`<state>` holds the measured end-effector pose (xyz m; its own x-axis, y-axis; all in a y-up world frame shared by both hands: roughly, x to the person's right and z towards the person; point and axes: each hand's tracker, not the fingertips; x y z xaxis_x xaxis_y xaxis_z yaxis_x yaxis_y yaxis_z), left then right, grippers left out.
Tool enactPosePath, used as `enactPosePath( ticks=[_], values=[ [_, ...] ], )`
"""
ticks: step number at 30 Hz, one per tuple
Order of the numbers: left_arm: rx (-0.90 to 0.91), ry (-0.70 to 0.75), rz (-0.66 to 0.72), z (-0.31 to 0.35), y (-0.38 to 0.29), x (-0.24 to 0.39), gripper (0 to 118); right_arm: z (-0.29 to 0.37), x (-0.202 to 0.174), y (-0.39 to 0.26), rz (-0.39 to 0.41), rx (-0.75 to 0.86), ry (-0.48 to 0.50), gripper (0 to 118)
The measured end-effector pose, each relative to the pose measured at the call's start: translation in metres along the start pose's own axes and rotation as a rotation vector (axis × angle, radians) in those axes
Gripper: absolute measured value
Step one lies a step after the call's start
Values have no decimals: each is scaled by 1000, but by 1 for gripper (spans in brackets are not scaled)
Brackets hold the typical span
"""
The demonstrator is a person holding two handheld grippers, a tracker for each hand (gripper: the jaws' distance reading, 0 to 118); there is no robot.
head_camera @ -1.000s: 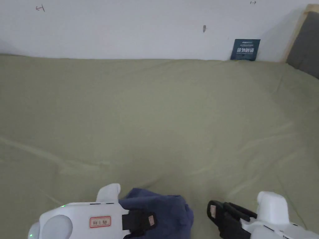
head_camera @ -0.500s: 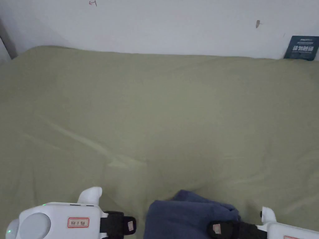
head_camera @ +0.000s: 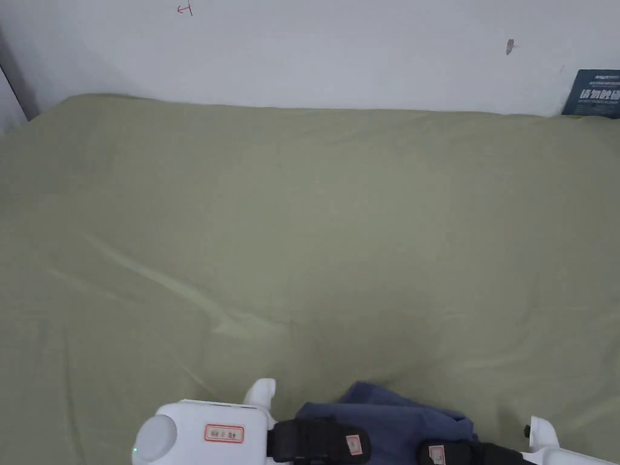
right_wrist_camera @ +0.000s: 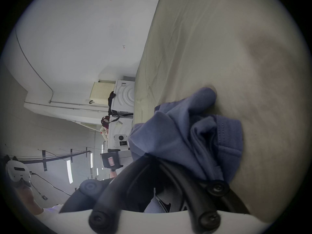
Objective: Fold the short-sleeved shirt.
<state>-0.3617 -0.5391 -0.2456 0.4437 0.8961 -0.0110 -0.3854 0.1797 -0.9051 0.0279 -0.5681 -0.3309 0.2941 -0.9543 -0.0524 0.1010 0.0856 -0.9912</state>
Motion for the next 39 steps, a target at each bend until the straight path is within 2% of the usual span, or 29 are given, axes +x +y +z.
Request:
enactPosePath(
  ticks=[1,2,3,7,11,21,25,30,31,34,35,39],
  values=[
    [19,23,-1,1,0,2,69,1,-4,-1,12,5,-17,2],
    [40,60,9,3,-1,9,31,4,-9,-1,33,11,-35,2],
    [56,108,4,4,-1,8,29,7,-14,-1,60,17,-42,2],
    [29,84,-7,24,1,13,29,21,-38,-3,126,45,-62,2],
    [63,150,-48,88,16,14,29,37,-63,-4,222,81,-95,2],
    [195,527,-2,325,80,-24,29,38,-85,2,281,124,-147,2],
    [189,517,15,371,106,-44,29,33,-87,0,283,151,-172,2],
    [149,556,32,376,132,-54,29,33,-82,-4,265,174,-190,2],
    [146,566,22,375,133,-53,33,32,-82,-4,264,173,-194,2],
    [167,641,-29,383,138,-59,112,33,-82,-2,264,166,-215,2],
    [202,662,-31,383,137,-57,118,34,-82,-1,266,167,-223,2],
    [339,638,-20,383,115,-31,118,36,-87,4,288,165,-222,2]
  ],
)
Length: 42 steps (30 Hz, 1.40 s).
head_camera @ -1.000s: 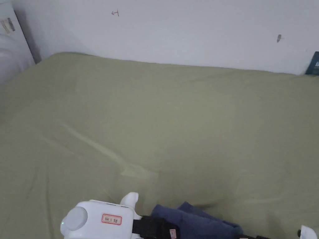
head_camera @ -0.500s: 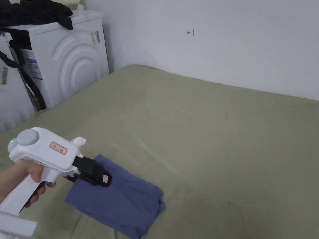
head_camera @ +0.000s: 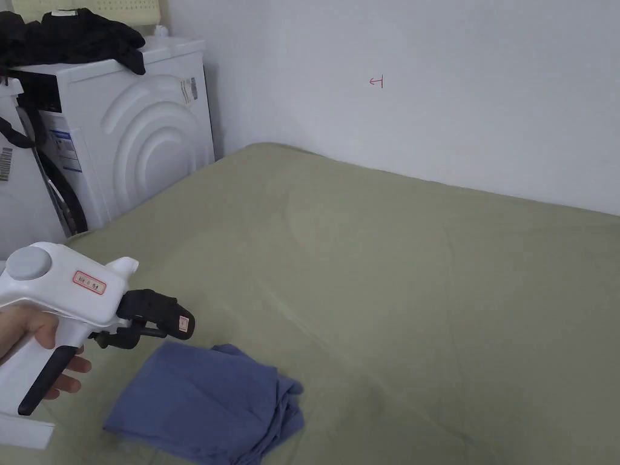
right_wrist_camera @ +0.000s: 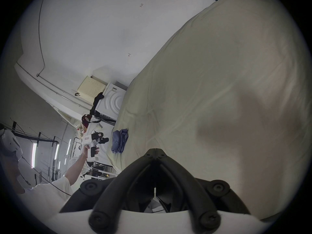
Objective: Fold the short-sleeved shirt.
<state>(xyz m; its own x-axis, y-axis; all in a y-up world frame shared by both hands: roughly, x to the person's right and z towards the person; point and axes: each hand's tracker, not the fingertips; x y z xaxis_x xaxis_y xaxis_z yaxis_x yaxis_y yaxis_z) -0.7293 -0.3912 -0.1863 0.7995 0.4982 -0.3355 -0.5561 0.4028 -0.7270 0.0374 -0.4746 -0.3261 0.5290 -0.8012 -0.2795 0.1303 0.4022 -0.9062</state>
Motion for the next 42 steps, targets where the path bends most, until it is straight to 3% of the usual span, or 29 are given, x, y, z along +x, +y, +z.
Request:
enactPosePath(
  ticks=[4,8,9,10,12,13,18,21,26,28,31,42],
  values=[
    [75,91,-9,7,-8,6,118,6,-8,8,29,13,21,2],
    [130,32,-52,12,-24,35,117,16,-26,22,103,35,61,2],
    [166,20,-83,13,-32,54,109,19,-31,27,114,41,66,2],
    [216,7,-95,13,-40,72,91,22,-37,30,136,57,66,2],
    [286,-41,-112,14,-63,124,14,31,-51,36,212,104,38,2],
    [320,-27,-137,9,-73,149,3,35,-60,38,249,121,23,2],
    [444,20,-320,-19,-129,278,3,59,-95,41,446,326,-138,2],
    [542,-19,-356,-35,-169,358,3,72,-139,26,571,527,-320,2],
    [789,110,-454,-40,-218,441,3,81,-176,8,822,706,-548,2],
    [843,193,-488,-40,-229,461,3,82,-183,4,874,772,-629,2],
    [873,178,-499,-36,-235,471,3,88,-189,-3,885,839,-649,2],
    [894,202,-495,-24,-233,467,3,97,-190,-1,850,819,-602,2]
  ],
)
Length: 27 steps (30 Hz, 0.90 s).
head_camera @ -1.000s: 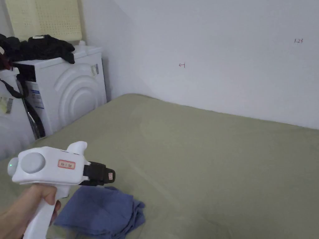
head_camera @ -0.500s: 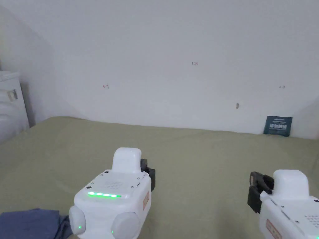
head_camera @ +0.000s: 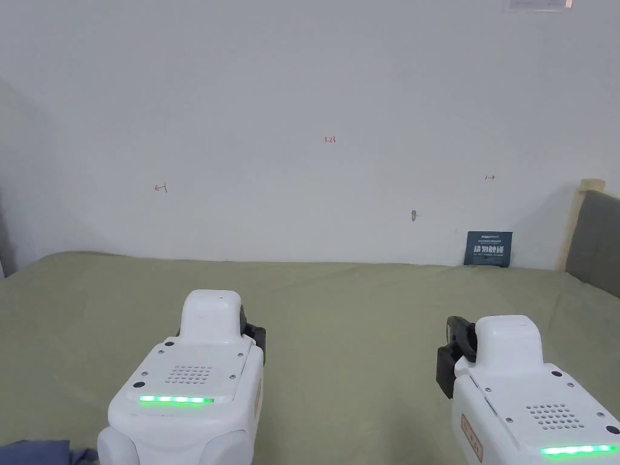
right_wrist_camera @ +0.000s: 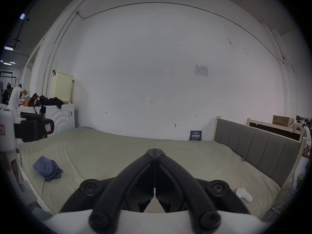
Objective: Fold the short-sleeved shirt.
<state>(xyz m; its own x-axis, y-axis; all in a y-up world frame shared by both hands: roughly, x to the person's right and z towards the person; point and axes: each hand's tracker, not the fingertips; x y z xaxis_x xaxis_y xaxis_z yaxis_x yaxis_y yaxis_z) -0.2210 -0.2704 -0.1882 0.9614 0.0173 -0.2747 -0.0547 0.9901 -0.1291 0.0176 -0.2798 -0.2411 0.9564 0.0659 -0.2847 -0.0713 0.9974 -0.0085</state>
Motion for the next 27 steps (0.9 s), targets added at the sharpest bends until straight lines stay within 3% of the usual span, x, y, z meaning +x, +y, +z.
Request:
enactPosePath(
  ticks=[6,7,8,9,10,11,12,17,23,27],
  values=[
    [4,7,-19,-1,0,-4,3,-2,0,3,-3,5,3,3],
    [1,11,-22,-2,0,-4,3,-3,0,3,-2,5,2,5],
    [2,15,-19,-3,0,-4,6,-4,1,3,0,6,1,18],
    [5,22,-15,-3,0,-5,21,-5,1,5,1,1,6,40],
    [5,26,-9,-3,1,-5,56,-7,2,6,3,-14,14,70],
    [-2,31,-9,-7,2,-5,108,-9,2,7,6,-32,12,111],
    [-22,31,-9,-11,2,-6,118,-11,2,6,8,-30,13,118],
    [-10,54,-24,-7,1,-7,118,-17,7,15,22,-2,13,118],
    [-74,55,38,-10,17,-12,118,-8,10,28,-23,-35,41,118],
    [-156,-32,59,-10,25,-15,118,-5,11,30,-33,-40,53,118]
  ],
)
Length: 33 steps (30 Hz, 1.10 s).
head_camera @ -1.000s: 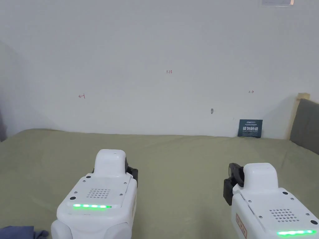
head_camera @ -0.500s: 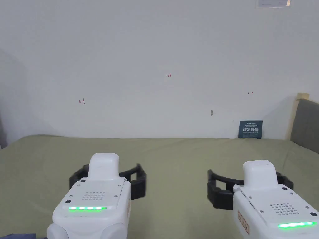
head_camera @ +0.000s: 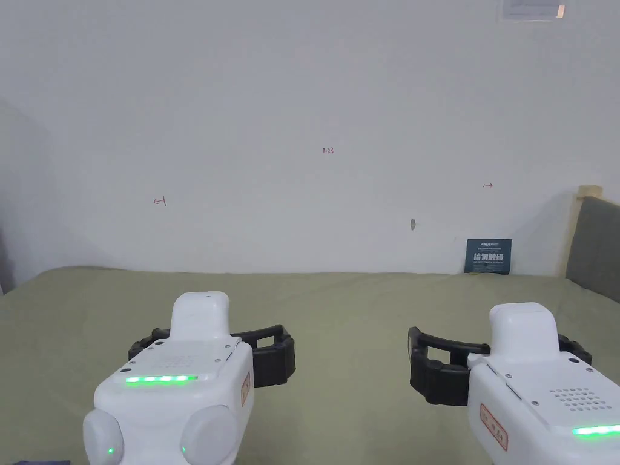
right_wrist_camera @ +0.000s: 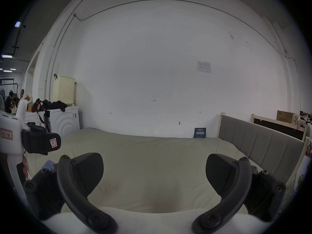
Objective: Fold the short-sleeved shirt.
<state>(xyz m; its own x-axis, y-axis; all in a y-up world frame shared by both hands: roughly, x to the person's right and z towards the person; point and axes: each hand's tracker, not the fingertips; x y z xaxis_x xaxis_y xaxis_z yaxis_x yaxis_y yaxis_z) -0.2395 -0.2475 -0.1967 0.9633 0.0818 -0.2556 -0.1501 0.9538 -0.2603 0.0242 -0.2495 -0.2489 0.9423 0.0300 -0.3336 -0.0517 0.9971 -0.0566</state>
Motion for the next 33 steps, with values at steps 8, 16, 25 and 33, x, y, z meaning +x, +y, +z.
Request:
enactPosePath(
  ticks=[8,16,25,33],
  values=[
    [33,-17,16,15,6,1,118,0,-1,-8,28,-19,-22,118],
    [25,87,-101,8,4,12,118,2,-1,-9,-4,-16,-14,118],
    [86,175,-159,13,-6,27,118,0,-5,-11,18,-17,-21,118],
    [82,121,-163,18,-6,20,118,1,-5,-15,32,-17,-17,118]
  ],
)
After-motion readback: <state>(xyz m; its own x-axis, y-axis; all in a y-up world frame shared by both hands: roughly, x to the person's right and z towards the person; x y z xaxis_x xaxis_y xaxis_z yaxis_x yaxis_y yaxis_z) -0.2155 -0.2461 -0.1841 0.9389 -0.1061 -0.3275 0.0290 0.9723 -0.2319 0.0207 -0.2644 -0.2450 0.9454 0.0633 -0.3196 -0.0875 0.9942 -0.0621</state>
